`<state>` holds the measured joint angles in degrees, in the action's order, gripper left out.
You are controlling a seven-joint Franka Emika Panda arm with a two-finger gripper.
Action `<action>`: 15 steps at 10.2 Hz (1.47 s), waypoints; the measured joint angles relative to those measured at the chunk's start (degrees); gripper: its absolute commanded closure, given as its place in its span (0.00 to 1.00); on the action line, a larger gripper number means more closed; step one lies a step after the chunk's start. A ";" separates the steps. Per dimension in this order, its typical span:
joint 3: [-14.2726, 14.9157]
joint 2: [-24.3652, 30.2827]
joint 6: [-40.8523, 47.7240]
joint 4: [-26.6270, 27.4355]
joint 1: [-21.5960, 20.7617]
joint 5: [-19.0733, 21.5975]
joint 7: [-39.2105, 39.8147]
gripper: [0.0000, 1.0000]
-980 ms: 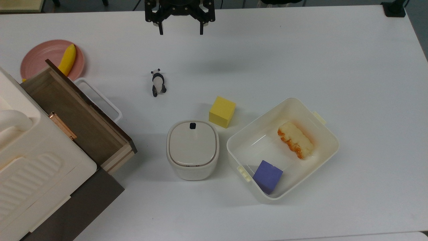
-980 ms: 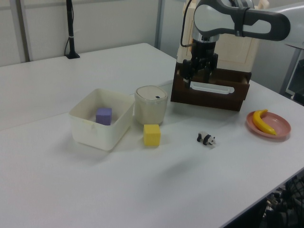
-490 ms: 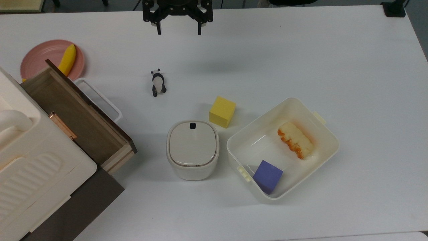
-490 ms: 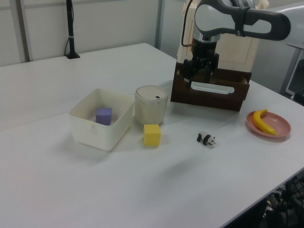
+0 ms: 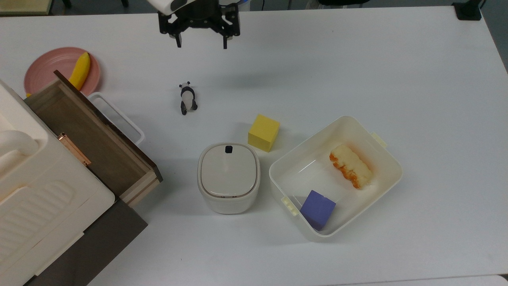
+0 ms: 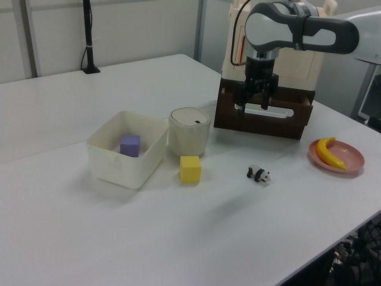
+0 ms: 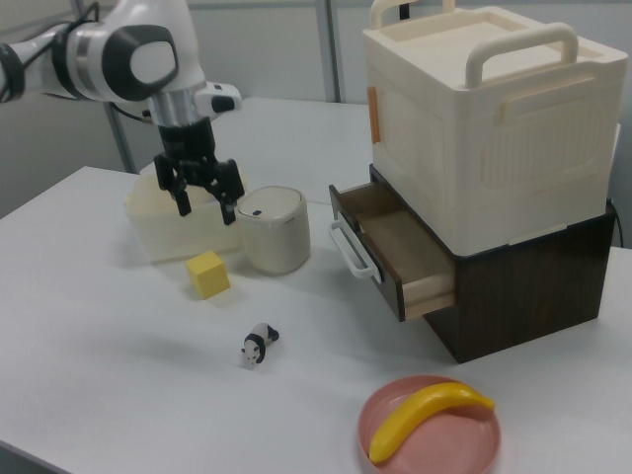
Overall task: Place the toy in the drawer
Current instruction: 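Lower the gripper onto the panda toy and close it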
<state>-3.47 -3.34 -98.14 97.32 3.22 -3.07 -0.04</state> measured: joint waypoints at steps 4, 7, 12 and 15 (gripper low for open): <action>0.08 -6.77 0.04 2.21 2.98 0.00 0.05 0.00; 0.21 -12.73 -4.45 5.01 4.96 -0.02 0.05 0.00; 0.34 -18.41 -8.53 5.84 4.97 -4.27 0.07 0.67; 0.34 -18.57 -8.82 5.70 4.89 -4.29 0.07 0.79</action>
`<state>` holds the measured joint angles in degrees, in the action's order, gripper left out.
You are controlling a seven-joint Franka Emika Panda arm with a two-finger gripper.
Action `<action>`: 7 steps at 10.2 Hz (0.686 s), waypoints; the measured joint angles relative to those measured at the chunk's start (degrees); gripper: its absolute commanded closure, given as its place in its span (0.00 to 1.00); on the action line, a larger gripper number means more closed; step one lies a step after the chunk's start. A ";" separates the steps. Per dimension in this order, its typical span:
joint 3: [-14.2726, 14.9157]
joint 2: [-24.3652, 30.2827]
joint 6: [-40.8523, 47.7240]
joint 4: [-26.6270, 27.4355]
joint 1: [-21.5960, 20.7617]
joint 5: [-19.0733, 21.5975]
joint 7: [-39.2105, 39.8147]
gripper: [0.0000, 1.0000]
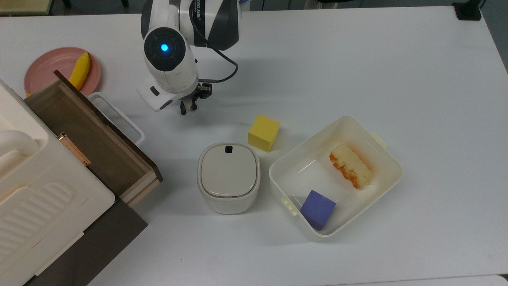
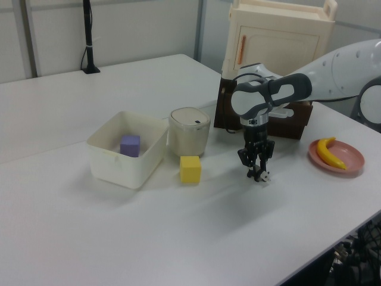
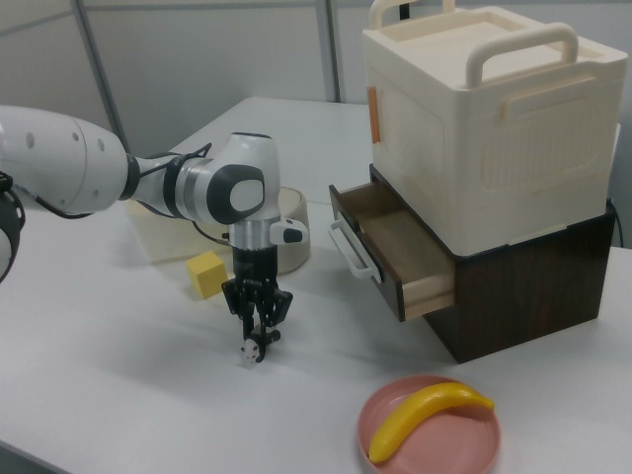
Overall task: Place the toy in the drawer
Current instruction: 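Lower the gripper onto the panda toy and close it, then lift the panda toy and carry it over the open drawer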
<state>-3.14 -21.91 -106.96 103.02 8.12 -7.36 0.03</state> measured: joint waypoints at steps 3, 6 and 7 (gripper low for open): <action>0.00 3.13 3.92 -4.26 0.02 -0.07 0.04 0.82; 0.00 5.16 9.50 -13.22 0.02 -0.06 0.21 0.82; 0.04 5.19 9.66 -16.08 0.04 -0.07 0.22 0.82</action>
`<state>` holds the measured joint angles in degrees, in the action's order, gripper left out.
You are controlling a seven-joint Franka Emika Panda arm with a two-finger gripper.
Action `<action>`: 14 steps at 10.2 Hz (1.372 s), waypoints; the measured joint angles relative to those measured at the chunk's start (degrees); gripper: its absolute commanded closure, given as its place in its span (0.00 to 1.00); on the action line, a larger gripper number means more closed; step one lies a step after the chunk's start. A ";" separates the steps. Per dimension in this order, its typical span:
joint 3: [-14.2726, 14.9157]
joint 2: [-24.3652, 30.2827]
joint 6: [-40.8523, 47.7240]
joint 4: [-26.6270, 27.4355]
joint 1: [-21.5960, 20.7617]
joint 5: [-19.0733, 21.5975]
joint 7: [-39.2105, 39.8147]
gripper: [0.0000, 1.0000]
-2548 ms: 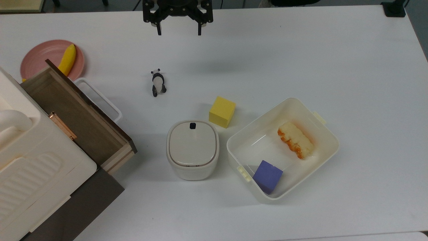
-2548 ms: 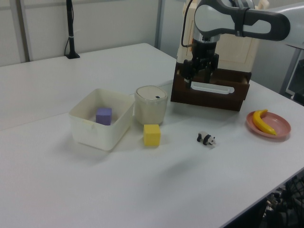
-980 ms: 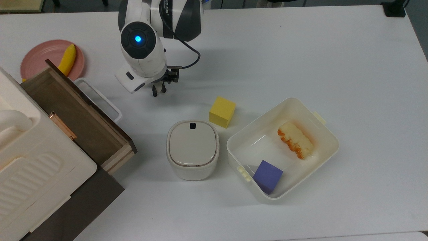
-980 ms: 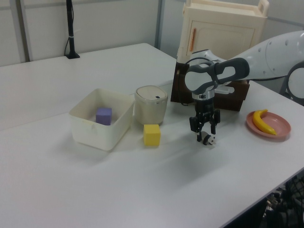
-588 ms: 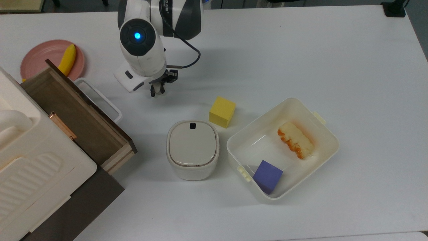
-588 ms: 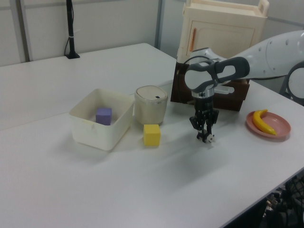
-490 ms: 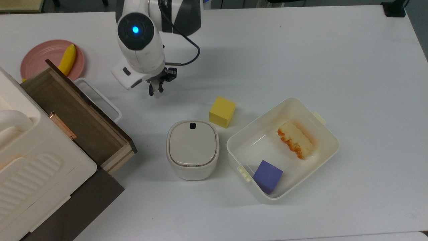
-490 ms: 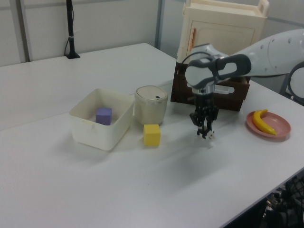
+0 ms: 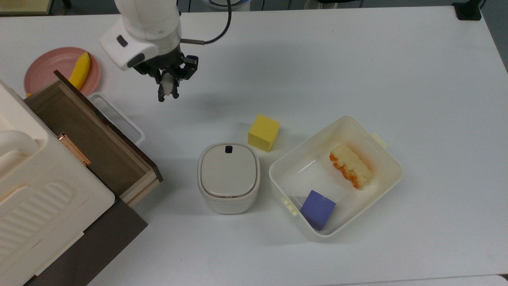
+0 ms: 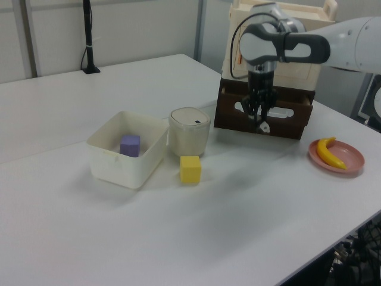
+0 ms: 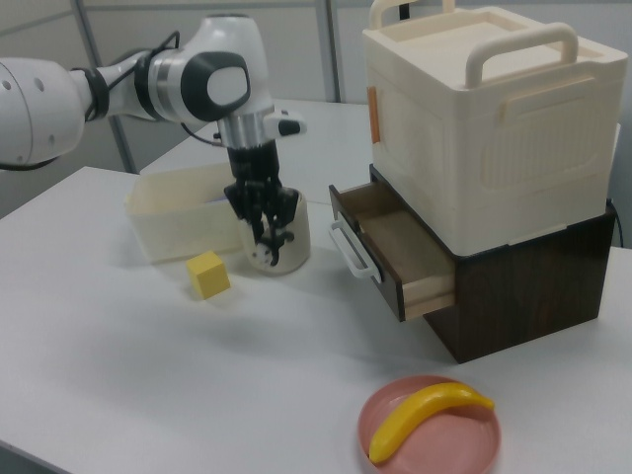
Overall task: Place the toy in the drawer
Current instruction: 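Lift the panda toy and carry it over the open drawer, then lower the panda toy into the drawer and open the gripper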
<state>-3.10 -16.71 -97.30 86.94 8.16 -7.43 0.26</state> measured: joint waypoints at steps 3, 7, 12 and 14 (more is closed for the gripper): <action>2.50 -0.15 -11.30 -4.60 0.95 -0.05 0.87 0.81; 4.42 -4.20 -28.16 -4.55 3.09 -0.64 6.37 0.62; 4.99 -5.64 -32.73 -4.60 3.46 -0.65 7.49 0.07; 4.72 -5.62 -32.73 -4.60 2.21 -0.65 7.02 0.00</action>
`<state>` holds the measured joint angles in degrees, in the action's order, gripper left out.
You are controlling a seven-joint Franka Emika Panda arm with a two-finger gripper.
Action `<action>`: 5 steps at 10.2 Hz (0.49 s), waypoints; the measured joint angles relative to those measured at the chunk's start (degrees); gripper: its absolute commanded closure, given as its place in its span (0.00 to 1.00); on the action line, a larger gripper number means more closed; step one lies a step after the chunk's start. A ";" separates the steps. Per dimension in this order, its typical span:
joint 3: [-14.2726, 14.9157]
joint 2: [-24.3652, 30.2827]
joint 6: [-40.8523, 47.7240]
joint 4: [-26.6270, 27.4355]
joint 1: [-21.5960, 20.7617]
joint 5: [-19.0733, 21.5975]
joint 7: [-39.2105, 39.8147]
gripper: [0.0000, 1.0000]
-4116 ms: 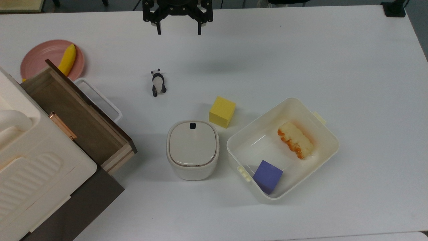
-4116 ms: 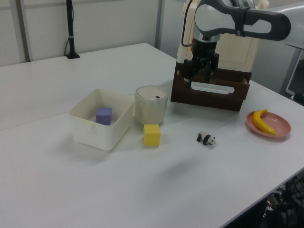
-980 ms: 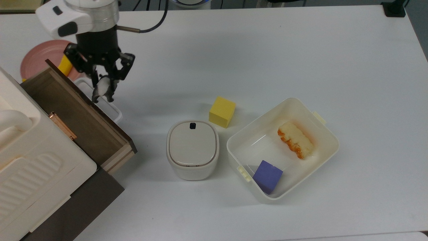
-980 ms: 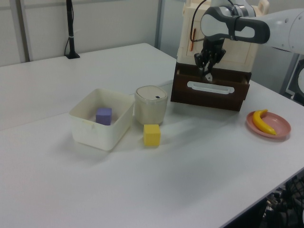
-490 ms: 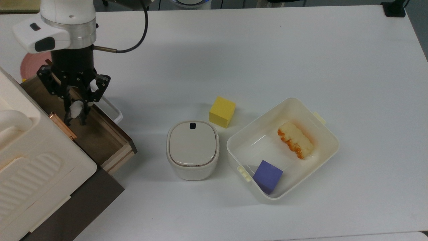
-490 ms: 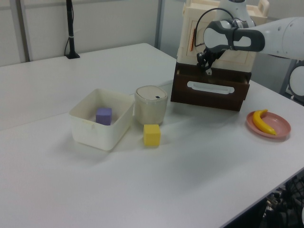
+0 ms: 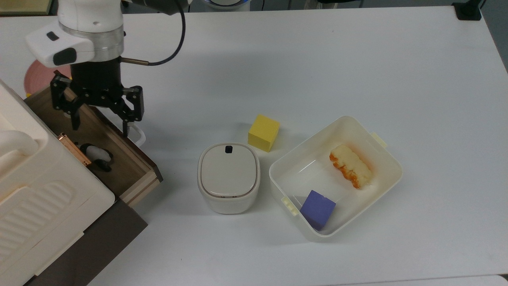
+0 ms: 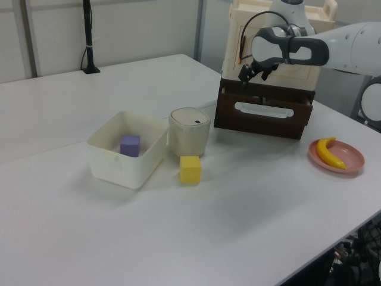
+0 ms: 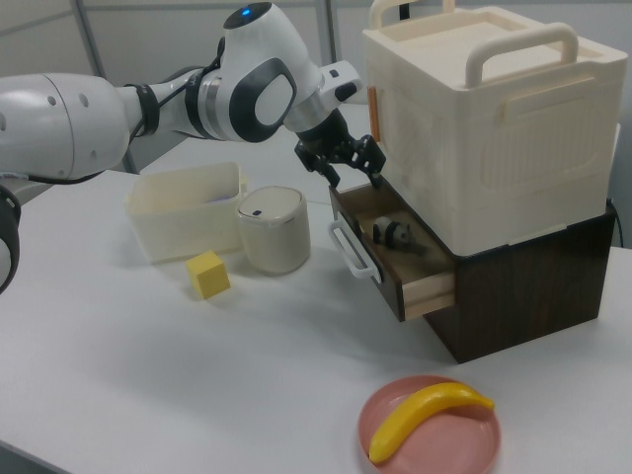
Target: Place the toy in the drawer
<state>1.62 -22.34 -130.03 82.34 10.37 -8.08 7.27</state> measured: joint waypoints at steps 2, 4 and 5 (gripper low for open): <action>-0.21 0.38 3.06 0.03 -2.90 0.01 -4.13 0.00; -0.49 2.68 13.32 -0.06 -7.51 0.07 -7.61 0.00; -0.61 4.23 17.93 0.01 -9.45 0.18 -8.24 0.00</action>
<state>1.01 -18.11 -112.10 82.35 0.92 -7.90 -0.96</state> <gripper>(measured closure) 0.000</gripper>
